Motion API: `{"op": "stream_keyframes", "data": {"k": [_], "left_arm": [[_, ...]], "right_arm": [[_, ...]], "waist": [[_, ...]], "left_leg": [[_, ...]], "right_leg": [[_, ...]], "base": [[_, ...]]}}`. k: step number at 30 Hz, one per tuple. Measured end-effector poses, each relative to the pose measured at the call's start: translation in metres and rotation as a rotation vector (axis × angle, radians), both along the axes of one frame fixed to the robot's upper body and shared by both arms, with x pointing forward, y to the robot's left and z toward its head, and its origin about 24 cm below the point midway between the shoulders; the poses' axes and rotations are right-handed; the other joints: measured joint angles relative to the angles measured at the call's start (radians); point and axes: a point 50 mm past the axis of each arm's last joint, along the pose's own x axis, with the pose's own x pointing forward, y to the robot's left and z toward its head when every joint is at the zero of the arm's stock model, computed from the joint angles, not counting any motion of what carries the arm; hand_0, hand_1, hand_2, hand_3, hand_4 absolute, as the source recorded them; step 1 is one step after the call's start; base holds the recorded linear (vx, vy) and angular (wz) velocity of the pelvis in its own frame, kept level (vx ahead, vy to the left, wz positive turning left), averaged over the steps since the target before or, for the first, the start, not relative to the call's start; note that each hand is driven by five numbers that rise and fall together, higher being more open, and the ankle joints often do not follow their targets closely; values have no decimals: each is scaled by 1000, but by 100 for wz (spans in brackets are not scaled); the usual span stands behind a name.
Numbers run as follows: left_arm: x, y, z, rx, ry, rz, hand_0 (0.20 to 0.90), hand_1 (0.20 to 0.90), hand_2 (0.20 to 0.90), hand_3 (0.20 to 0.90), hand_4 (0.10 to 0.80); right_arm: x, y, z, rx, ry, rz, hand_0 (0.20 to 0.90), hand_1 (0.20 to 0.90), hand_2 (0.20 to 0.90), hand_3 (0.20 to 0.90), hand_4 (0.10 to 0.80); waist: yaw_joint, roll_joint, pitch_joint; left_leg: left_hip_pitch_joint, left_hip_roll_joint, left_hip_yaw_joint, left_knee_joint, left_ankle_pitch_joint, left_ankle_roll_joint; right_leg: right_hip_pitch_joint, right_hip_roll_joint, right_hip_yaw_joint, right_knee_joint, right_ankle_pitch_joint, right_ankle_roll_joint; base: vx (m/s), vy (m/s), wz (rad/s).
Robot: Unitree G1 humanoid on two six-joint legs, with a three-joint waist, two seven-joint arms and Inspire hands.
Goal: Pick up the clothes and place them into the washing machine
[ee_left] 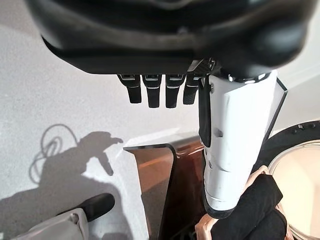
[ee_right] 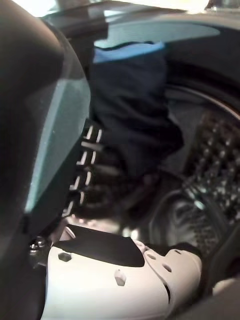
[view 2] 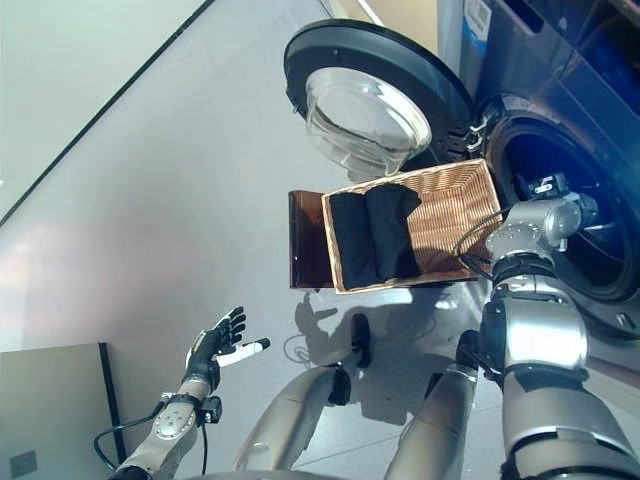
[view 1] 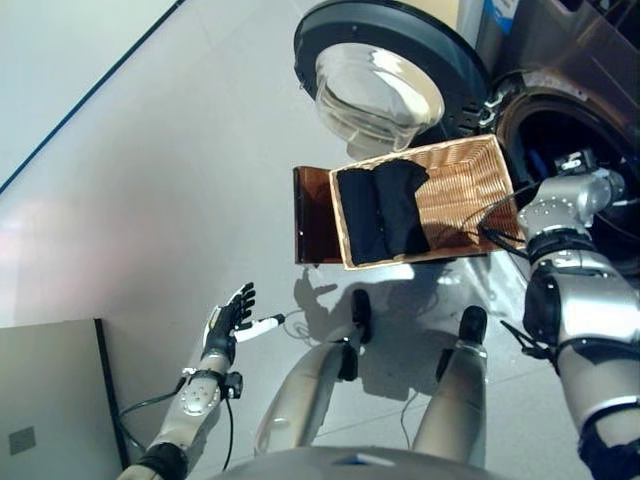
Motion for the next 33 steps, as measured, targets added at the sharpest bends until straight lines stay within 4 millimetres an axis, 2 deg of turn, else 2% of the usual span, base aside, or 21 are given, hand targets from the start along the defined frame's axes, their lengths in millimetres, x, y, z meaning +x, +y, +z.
{"op": "stream_keyframes", "data": {"k": [9, 12, 17, 19, 24, 27, 30, 33], "left_arm": [[1, 2, 1, 2, -4, 9, 900, 900, 900, 900, 800], [0, 2, 0, 2, -1, 9, 900, 900, 900, 900, 800], [0, 4, 1, 10, -1, 7, 900, 900, 900, 900, 800], [0, 8, 1, 15, -2, 23, 900, 900, 900, 900, 800], [1, 13, 3, 27, -12, 39, 900, 900, 900, 900, 800], [2, 17, 6, 40, -25, 50, 900, 900, 900, 900, 800], [2, 16, 6, 43, -30, 43, 900, 900, 900, 900, 800], [1, 22, 6, 77, -19, 37, 900, 900, 900, 900, 800]], "right_arm": [[3, 7, -11, -38, 66, 34, 900, 900, 900, 900, 800], [10, 19, -20, -70, 131, 106, 900, 900, 900, 900, 800], [15, 41, -54, -206, 400, 245, 900, 900, 900, 900, 800], [17, 46, -61, -287, 495, 300, 900, 900, 900, 900, 800], [23, 72, -77, -390, 606, 411, 900, 900, 900, 900, 800], [21, 92, -99, -390, 657, 487, 900, 900, 900, 900, 800], [19, 100, -108, -383, 679, 513, 900, 900, 900, 900, 800], [10, 110, -132, -412, 781, 574, 900, 900, 900, 900, 800]], "waist": [[-11, -20, 15], [-32, -37, 26], [-27, -75, 25], [-29, -92, 24], [-24, -103, 26], [-5, -138, 23], [3, -149, 23], [20, -182, 15]], "left_leg": [[1, 8, -10, 13, -5, -8], [2, 10, -15, 20, -5, -8], [3, 17, -30, 25, -2, -14], [2, 20, -35, 25, 1, -18], [1, 22, -64, 39, 3, -20], [0, 23, -81, 39, 3, -21], [-4, 20, -84, 40, 3, -21], [3, 21, -96, 41, 2, -22]], "right_leg": [[3, 7, -5, 17, -12, -7], [10, 9, -9, 23, -12, -7], [24, 14, -30, 19, -12, -10], [24, 16, -31, 17, -11, -12], [49, 17, -58, 16, -16, -11], [57, 13, -73, 17, -20, -18], [58, 7, -79, 16, -20, -19], [81, 8, -94, 1, -17, -22]], "base": [[17, -6, 1], [-5, 0, 1], [-26, -16, 5], [-14, -19, 4], [4, -17, 11], [10, -9, 14], [37, 5, 9], [22, 5, 9]]}}
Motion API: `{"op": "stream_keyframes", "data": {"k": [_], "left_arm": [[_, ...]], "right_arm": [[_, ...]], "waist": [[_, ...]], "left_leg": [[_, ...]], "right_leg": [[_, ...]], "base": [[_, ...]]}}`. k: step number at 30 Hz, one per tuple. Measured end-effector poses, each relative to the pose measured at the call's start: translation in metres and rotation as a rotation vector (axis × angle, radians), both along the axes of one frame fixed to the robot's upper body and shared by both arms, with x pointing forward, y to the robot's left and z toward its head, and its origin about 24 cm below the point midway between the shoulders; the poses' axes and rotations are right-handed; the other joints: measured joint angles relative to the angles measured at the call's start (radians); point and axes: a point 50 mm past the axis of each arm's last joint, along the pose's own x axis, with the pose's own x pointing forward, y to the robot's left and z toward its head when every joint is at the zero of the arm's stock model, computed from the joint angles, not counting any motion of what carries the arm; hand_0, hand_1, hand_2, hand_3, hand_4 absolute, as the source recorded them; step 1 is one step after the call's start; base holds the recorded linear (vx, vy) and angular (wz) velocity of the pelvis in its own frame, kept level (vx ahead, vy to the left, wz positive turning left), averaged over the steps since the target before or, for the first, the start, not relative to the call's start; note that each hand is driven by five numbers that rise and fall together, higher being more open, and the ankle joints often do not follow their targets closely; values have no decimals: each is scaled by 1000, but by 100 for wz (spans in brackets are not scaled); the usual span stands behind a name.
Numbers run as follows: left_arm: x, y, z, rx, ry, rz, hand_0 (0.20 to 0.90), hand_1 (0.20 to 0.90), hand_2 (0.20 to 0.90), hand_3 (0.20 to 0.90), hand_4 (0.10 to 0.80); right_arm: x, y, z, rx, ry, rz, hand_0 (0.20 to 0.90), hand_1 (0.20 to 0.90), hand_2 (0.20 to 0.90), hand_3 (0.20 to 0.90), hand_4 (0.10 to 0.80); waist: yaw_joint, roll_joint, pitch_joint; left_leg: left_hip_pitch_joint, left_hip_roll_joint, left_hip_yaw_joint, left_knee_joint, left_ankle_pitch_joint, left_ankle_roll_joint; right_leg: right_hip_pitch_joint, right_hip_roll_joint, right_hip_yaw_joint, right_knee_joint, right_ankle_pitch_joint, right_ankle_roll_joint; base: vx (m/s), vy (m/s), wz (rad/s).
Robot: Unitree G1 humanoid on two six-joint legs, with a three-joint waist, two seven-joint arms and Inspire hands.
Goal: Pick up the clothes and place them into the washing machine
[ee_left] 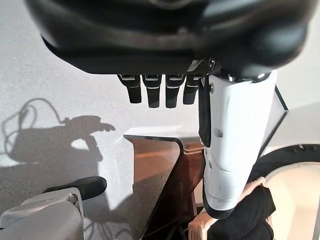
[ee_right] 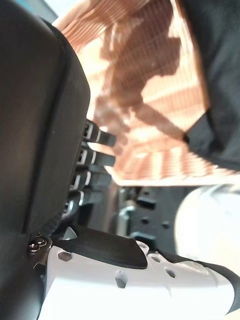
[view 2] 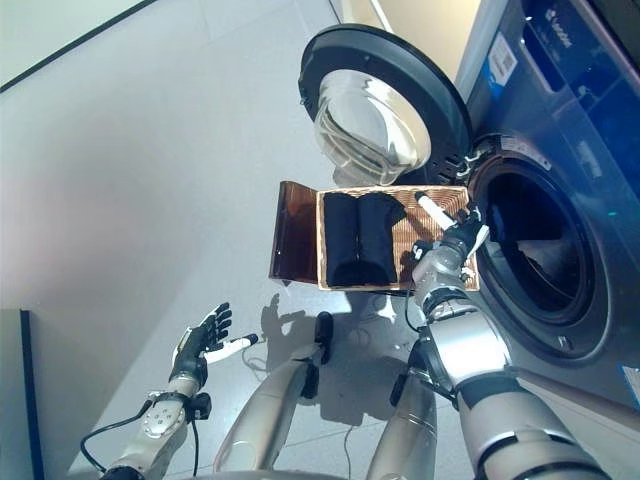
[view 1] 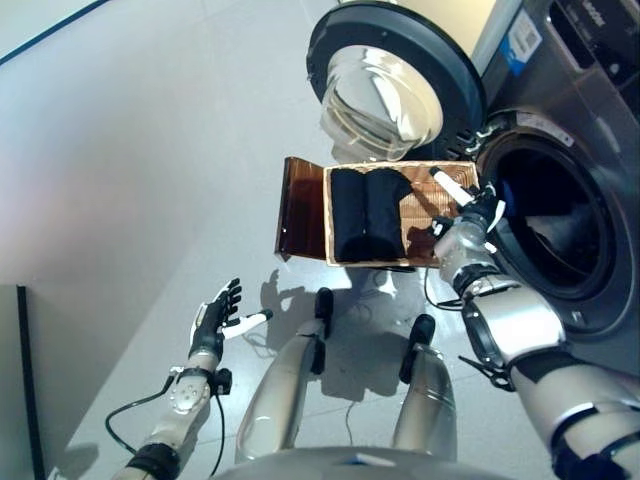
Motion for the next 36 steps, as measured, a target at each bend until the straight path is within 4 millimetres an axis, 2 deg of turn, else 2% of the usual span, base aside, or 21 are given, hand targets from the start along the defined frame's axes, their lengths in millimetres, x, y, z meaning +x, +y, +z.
{"op": "stream_keyframes", "data": {"k": [5, 9, 16, 23, 27, 32, 35, 36], "left_arm": [[2, 7, 3, 27, -14, 14, 900, 900, 900, 900, 800], [2, 8, 4, 47, -17, 18, 900, 900, 900, 900, 800], [5, 5, 11, 60, -54, -8, 900, 900, 900, 900, 800], [13, 8, 17, 99, -89, 11, 900, 900, 900, 900, 800], [25, 3, 35, 91, -179, 6, 900, 900, 900, 900, 800], [41, -2, 55, 77, -278, 4, 900, 900, 900, 900, 800], [52, -5, 73, 77, -363, 7, 900, 900, 900, 900, 800], [56, -6, 82, 73, -404, 6, 900, 900, 900, 900, 800]], "right_arm": [[-6, 2, -12, -47, 83, 30, 900, 900, 900, 900, 800], [-5, 6, -12, -118, 100, 74, 900, 900, 900, 900, 800], [-5, 6, -12, -142, 124, 70, 900, 900, 900, 900, 800], [-2, 6, -6, -152, 123, 45, 900, 900, 900, 900, 800], [7, 9, 11, -160, 81, 33, 900, 900, 900, 900, 800], [13, 11, 22, -162, 56, 28, 900, 900, 900, 900, 800], [11, 6, 22, -170, 69, 0, 900, 900, 900, 900, 800], [11, 2, 25, -175, 68, -9, 900, 900, 900, 900, 800]], "waist": [[7, -25, -8], [17, -31, -8], [37, -41, -3], [63, -76, 19], [64, -77, 73], [75, -68, 106], [86, -59, 117], [88, -54, 121]], "left_leg": [[3, -2, -18, -2, 0, 0], [2, -2, -31, -1, 0, -1], [-27, -2, -54, 10, 3, -5], [-79, -3, -59, 31, 2, -4], [-106, -3, -62, 52, 1, -4], [-154, -4, -62, 90, -4, 0], [-203, -27, -70, 180, -43, 4], [-232, -34, -77, 234, -64, 5]], "right_leg": [[29, -1, -26, -25, 4, 2], [40, -1, -42, -27, 4, 2], [36, -4, -75, -26, -1, 0], [-7, -6, -80, -10, -2, -5], [-28, -8, -83, 8, -5, -8], [-64, -14, -87, 43, -10, -10], [-107, -27, -67, 160, -83, -21], [-131, -37, -63, 220, -120, -37]], "base": [[3, -1, 8], [27, 9, 9], [28, 17, 11], [11, 17, 3], [4, 45, 4], [-8, 20, 8], [-9, 18, 32], [11, 3, 42]]}}
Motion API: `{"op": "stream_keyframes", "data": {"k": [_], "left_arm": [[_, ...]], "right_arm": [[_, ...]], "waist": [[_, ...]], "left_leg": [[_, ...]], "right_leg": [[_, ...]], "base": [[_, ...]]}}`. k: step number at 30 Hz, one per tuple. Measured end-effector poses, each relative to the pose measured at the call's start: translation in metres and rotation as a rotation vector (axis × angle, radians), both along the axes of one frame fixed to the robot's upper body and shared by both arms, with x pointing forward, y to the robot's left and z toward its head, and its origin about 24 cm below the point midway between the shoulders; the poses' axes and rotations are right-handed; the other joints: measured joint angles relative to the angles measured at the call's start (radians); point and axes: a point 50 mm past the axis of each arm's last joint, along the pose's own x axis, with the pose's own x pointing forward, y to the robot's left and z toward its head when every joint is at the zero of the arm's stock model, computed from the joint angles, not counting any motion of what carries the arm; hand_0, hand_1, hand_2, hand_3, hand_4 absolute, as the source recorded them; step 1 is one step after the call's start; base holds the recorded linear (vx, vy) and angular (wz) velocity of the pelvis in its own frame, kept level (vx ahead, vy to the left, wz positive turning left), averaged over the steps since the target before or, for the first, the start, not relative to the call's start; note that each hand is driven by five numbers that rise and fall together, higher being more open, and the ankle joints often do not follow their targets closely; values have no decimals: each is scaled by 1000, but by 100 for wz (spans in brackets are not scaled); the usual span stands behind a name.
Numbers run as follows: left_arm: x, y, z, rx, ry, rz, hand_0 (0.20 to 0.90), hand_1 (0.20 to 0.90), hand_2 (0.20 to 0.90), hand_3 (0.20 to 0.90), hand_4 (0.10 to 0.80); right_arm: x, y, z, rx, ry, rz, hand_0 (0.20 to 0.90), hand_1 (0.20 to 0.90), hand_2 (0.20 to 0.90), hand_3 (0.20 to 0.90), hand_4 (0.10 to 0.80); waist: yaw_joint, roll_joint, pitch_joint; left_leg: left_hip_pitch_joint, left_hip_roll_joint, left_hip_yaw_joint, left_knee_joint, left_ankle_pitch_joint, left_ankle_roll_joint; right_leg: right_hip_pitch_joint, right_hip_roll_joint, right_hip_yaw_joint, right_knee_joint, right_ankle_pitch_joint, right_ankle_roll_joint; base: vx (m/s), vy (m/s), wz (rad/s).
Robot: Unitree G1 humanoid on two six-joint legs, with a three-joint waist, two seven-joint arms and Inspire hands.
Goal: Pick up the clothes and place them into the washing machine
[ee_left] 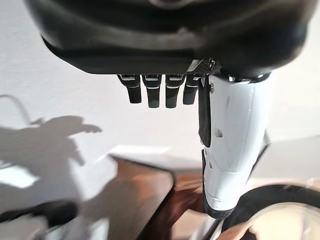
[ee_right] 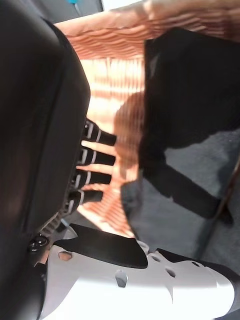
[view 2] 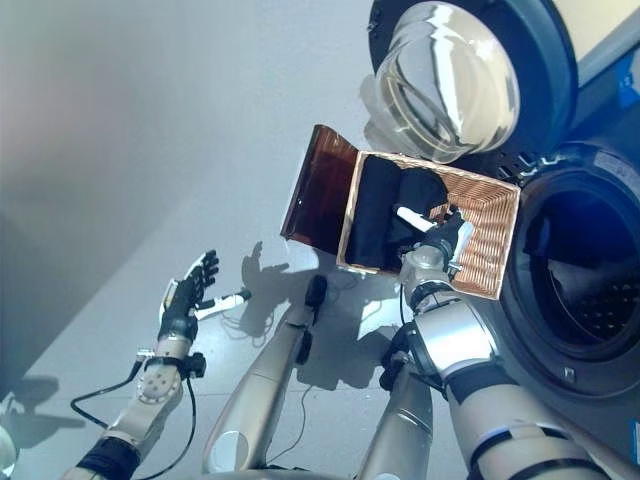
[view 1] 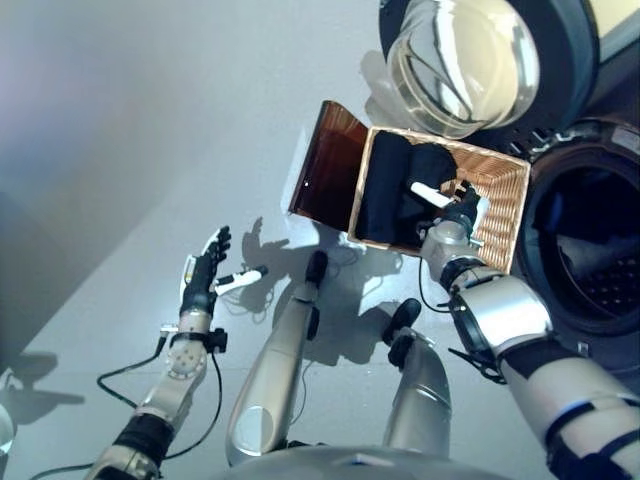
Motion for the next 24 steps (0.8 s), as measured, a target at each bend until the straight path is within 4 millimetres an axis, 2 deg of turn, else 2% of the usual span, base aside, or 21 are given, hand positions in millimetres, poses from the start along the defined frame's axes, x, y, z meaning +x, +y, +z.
{"op": "stream_keyframes", "data": {"k": [4, 5, 6, 9, 13, 14, 15, 16, 17, 24], "left_arm": [[3, -2, 9, 1, -47, 4, 900, 900, 900, 900, 800], [2, -2, 10, 4, -51, 3, 900, 900, 900, 900, 800], [1, -3, 14, 0, -66, 2, 900, 900, 900, 900, 800], [2, -2, 21, -6, -98, 5, 900, 900, 900, 900, 800], [0, -1, 20, -7, -99, 18, 900, 900, 900, 900, 800], [-1, -1, 19, -8, -95, 20, 900, 900, 900, 900, 800], [-2, 0, 19, -8, -93, 23, 900, 900, 900, 900, 800], [-3, 0, 18, -9, -91, 24, 900, 900, 900, 900, 800], [-4, 0, 18, -9, -88, 25, 900, 900, 900, 900, 800], [-5, 2, 16, -15, -84, 37, 900, 900, 900, 900, 800]], "right_arm": [[3, 0, 7, -4, -18, 4, 900, 900, 900, 900, 800], [3, 0, 8, -8, -10, -1, 900, 900, 900, 900, 800], [3, -3, 10, -10, -7, -11, 900, 900, 900, 900, 800], [5, -8, 16, -17, -18, -23, 900, 900, 900, 900, 800], [5, -7, 17, -13, -8, -22, 900, 900, 900, 900, 800], [5, -8, 17, -13, -7, -25, 554, 554, 554, 554, 553], [5, -8, 18, -14, -7, -25, 458, 458, 458, 458, 484], [5, -7, 18, -14, -9, -25, 400, 400, 400, 400, 443], [6, -7, 19, -14, -10, -24, 200, 200, 200, 200, 300], [5, -17, 25, -27, -28, -67, 200, 200, 200, 200, 300]], "waist": [[23, 7, 3], [25, 8, 5], [27, 9, 5], [31, 10, 5], [34, 14, 5], [34, 16, 4], [34, 16, 3], [35, 17, 3], [35, 17, 2], [33, 38, -7]], "left_leg": [[-68, -4, -1, 127, -56, -2], [-79, -3, -3, 159, -74, -1], [-95, -5, -4, 189, -87, 2], [-128, -4, -6, 226, -97, -3], [-139, -4, -7, 239, -101, -7], [-139, -3, -7, 239, -101, -8], [-139, -3, -8, 239, -100, -10], [-139, -3, -8, 239, -100, -11], [-139, -4, -8, 239, -101, -12], [-164, -2, -4, 275, -113, -22]], "right_leg": [[-56, -12, 22, 116, -57, 15], [-68, -14, 22, 144, -73, 5], [-78, -20, 27, 173, -89, 14], [-107, -28, 25, 223, -113, 12], [-124, -34, 25, 252, -127, 10], [-124, -35, 23, 255, -130, 7], [-124, -35, 23, 257, -133, 6], [-125, -35, 22, 259, -134, 6], [-126, -36, 22, 263, -138, 5], [-151, -37, 27, 294, -151, -1]], "base": [[9, -2, 12], [0, -3, 6], [-11, -2, 12], [-2, -10, 15], [-6, -16, 4], [-15, -24, 4], [-10, -23, 4], [-20, 5, 4], [-13, 14, 3], [-8, 5, -1]]}}
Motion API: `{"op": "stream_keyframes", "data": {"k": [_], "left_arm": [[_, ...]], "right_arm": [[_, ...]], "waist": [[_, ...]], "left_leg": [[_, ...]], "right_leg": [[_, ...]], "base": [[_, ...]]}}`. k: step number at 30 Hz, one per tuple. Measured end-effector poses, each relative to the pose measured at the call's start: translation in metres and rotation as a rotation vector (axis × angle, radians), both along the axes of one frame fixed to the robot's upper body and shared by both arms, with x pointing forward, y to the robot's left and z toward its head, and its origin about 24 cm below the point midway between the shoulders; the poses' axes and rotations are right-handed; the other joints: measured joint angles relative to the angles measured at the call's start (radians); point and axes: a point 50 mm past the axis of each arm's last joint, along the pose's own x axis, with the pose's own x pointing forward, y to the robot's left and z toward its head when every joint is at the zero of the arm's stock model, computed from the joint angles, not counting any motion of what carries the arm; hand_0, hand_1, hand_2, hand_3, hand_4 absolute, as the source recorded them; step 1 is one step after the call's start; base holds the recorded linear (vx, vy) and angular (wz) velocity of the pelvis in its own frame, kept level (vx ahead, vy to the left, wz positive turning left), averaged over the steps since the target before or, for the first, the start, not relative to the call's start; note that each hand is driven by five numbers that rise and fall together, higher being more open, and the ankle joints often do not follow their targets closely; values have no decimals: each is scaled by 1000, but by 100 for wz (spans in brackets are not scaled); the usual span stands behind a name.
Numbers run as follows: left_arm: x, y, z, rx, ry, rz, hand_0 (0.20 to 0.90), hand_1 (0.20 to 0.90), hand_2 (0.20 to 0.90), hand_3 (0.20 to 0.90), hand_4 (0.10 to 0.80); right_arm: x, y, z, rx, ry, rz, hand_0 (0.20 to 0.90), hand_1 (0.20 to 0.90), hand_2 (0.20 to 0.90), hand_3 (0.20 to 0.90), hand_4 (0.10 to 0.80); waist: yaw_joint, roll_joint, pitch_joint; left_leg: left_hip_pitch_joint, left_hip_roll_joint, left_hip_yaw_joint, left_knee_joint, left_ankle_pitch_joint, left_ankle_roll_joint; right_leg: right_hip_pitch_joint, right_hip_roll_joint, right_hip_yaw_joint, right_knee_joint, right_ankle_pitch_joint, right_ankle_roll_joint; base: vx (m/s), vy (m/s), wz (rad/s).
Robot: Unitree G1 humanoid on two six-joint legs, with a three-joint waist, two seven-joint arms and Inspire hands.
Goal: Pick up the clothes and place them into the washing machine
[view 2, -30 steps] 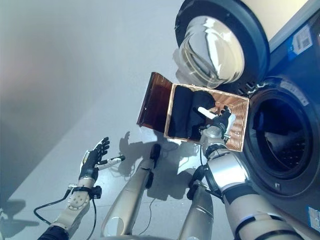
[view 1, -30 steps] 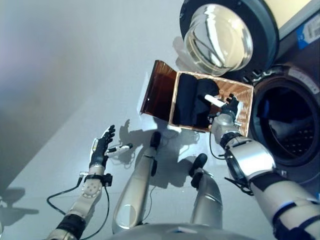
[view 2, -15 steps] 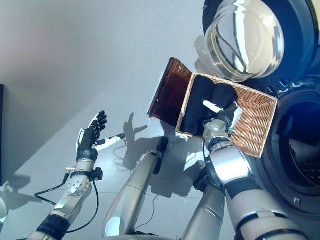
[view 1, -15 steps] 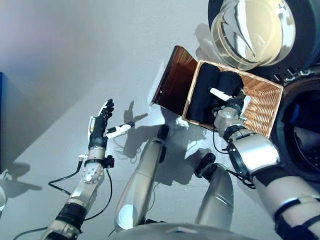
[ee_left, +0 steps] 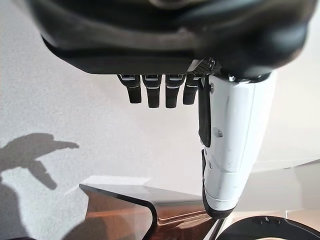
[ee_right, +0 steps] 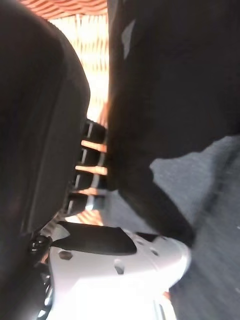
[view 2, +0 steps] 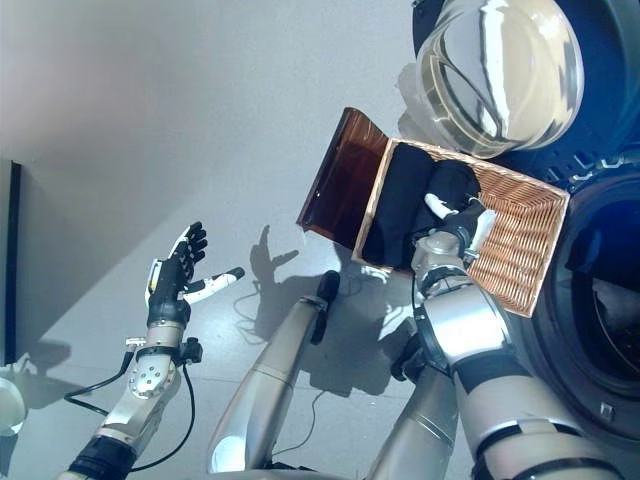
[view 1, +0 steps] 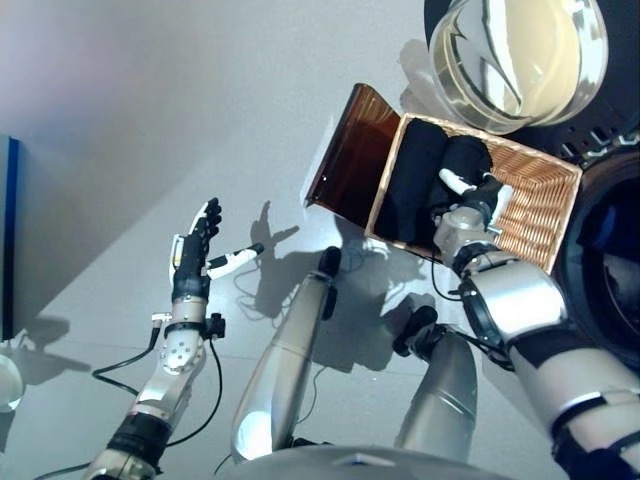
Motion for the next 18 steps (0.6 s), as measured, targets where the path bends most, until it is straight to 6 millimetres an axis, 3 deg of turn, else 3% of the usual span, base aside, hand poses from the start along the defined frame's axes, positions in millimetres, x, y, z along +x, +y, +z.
{"op": "stream_keyframes", "data": {"k": [12, 18], "left_arm": [[-5, 3, -5, -37, 23, 4, 900, 900, 900, 900, 800], [-18, 7, -19, -47, 90, -11, 900, 900, 900, 900, 800]], "right_arm": [[-1, 1, -5, 73, -60, -8, 200, 200, 200, 200, 300], [-7, -1, -18, 114, -60, -33, 200, 200, 200, 200, 300]], "waist": [[-18, 9, -6], [-44, 11, -12]], "left_leg": [[68, 24, 30, -13, -11, 6], [183, 47, 61, -105, 6, 6]], "right_leg": [[37, 23, 44, -19, 9, -9], [139, 47, 50, -132, 56, 11]], "base": [[-8, 5, -10], [26, 7, -19]]}}
